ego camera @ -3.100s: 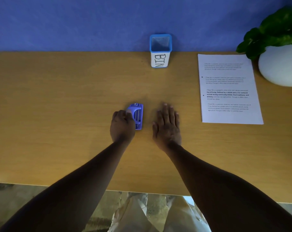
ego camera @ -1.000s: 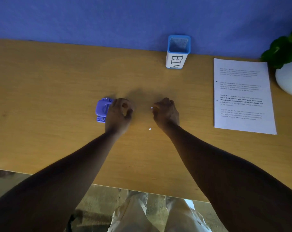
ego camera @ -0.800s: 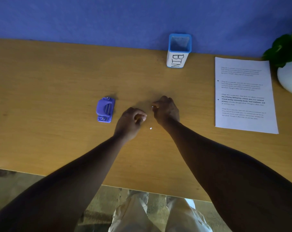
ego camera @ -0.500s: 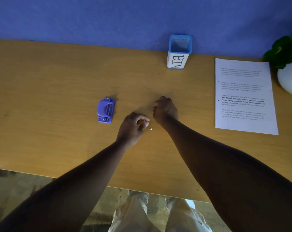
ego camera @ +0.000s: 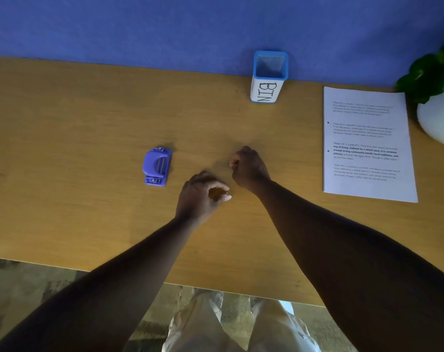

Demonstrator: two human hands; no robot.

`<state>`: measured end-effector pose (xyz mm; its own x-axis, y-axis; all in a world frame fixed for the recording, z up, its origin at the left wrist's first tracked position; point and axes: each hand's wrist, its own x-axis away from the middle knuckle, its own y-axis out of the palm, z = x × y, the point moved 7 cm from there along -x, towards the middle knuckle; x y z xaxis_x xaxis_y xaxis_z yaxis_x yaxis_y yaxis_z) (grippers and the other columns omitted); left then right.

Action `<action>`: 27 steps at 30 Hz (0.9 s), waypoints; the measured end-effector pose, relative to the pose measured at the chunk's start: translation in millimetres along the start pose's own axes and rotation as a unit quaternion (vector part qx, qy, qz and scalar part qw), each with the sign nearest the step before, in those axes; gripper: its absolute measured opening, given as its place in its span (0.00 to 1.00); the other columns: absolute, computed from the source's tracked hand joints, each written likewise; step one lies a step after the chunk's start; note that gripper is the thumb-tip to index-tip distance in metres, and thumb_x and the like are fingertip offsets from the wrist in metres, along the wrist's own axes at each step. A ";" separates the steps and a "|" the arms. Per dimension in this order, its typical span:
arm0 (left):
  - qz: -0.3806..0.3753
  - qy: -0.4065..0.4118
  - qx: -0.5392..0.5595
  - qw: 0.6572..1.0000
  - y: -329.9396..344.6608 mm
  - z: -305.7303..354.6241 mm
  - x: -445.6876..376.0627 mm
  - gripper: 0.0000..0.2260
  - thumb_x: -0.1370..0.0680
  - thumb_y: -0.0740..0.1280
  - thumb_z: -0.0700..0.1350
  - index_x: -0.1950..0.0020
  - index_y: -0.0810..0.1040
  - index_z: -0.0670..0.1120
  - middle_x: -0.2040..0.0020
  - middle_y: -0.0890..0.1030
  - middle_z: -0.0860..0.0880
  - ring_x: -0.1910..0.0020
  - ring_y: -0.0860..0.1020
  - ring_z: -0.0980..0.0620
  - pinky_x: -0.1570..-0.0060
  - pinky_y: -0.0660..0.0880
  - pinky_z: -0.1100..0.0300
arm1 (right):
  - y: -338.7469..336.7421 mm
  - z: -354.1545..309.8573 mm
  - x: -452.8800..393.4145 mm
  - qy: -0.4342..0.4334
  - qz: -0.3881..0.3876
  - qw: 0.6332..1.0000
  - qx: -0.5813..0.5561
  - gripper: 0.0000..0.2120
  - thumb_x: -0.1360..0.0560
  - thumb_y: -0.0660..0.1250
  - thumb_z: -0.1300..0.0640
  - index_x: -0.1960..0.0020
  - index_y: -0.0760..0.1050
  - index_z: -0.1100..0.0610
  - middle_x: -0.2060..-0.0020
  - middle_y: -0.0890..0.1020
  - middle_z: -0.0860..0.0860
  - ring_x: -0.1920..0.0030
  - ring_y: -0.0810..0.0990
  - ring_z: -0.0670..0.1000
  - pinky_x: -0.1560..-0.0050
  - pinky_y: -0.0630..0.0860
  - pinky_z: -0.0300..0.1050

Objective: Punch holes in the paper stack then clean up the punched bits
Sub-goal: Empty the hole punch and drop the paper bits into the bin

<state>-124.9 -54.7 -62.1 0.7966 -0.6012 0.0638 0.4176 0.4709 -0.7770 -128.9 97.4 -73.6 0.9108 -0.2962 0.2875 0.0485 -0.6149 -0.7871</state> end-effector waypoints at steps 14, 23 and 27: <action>0.005 -0.027 -0.109 0.994 10.2 1.1 5.6 0.06 0.25 0.72 0.52 0.53 0.82 0.51 0.50 0.76 0.53 0.51 0.78 0.53 0.54 0.74 0.55 | -1.5 5.3 4.4 -0.017 0.010 1.000 -0.018 0.04 0.25 0.65 0.65 0.55 0.78 0.59 0.48 0.76 0.54 0.47 0.74 0.52 0.54 0.69 0.41; 0.016 -0.112 -0.033 0.993 6.5 -17.3 -6.0 0.08 0.21 0.67 0.53 0.50 0.80 0.50 0.45 0.74 0.53 0.53 0.77 0.54 0.57 0.72 0.59 | -4.7 14.7 4.6 0.003 0.023 0.997 -0.074 0.04 0.24 0.66 0.63 0.53 0.80 0.60 0.49 0.77 0.55 0.51 0.78 0.53 0.53 0.72 0.41; 0.022 -0.157 0.005 0.987 -0.3 -26.6 -14.6 0.07 0.21 0.67 0.52 0.49 0.78 0.50 0.44 0.76 0.52 0.53 0.79 0.52 0.56 0.75 0.56 | -4.4 18.2 4.7 0.014 0.025 0.995 -0.093 0.04 0.23 0.66 0.62 0.51 0.80 0.60 0.48 0.77 0.55 0.50 0.78 0.52 0.52 0.71 0.41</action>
<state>-148.3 -63.2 -79.4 0.9096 -0.3507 0.2229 0.3829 0.4991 -0.7774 -117.3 112.0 -78.6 0.8980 -0.3484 0.2686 -0.0751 -0.7230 -0.6868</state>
